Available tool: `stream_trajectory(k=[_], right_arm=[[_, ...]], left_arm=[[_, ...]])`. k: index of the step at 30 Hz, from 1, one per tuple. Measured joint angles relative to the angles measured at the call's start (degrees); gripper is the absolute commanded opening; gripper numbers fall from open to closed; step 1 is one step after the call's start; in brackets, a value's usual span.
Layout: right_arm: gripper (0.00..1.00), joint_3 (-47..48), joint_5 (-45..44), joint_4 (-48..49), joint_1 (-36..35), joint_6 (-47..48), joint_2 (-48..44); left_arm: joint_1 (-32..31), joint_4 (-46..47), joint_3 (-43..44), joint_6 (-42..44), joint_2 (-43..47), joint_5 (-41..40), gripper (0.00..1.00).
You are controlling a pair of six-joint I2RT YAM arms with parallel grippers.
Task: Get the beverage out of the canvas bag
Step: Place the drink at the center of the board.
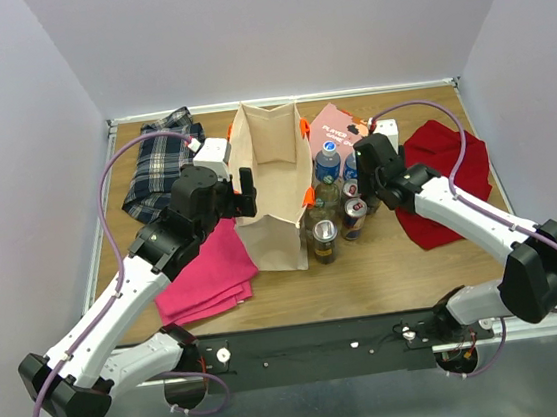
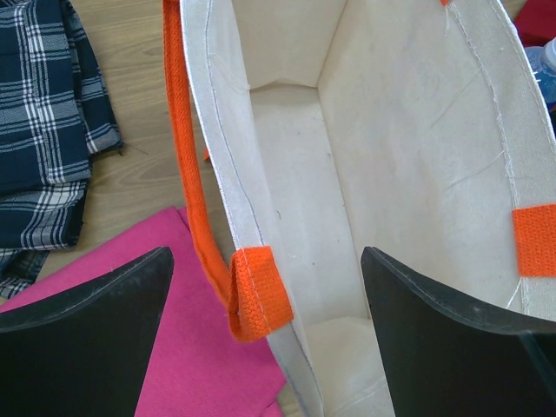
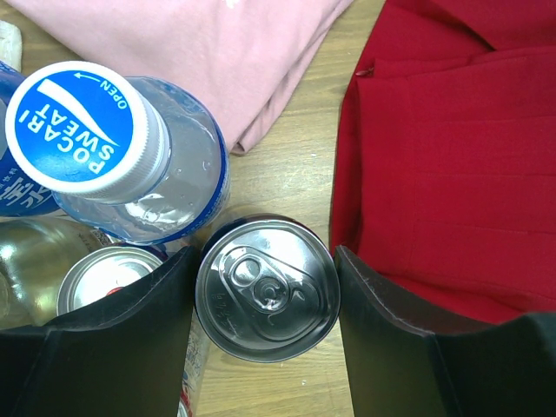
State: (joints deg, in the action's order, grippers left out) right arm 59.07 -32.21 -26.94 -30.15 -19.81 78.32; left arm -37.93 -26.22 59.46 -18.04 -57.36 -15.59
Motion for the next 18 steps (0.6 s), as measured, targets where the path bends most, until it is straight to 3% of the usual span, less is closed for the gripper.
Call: stream_trajectory(k=[2,3,11,14,18], right_arm=[[0.57,0.00,0.00,0.00,0.00,0.02,0.00],[0.67,0.00,0.00,0.00,0.00,0.04,0.00],[0.71,0.00,0.02,0.00,0.00,0.02,0.00],[0.80,0.00,0.02,0.11,0.00,-0.02,0.00],[0.81,0.02,-0.35,1.20,0.00,0.00,-0.02]], left_arm=[[0.00,0.00,0.00,-0.02,-0.02,0.00,0.99],[0.00,0.00,0.00,0.00,-0.04,0.00,0.99],[0.00,0.00,0.00,-0.02,-0.35,0.02,0.99],[0.00,0.00,0.00,0.00,-0.37,0.02,0.99],[0.00,0.00,0.00,0.00,-0.37,0.02,0.99]])
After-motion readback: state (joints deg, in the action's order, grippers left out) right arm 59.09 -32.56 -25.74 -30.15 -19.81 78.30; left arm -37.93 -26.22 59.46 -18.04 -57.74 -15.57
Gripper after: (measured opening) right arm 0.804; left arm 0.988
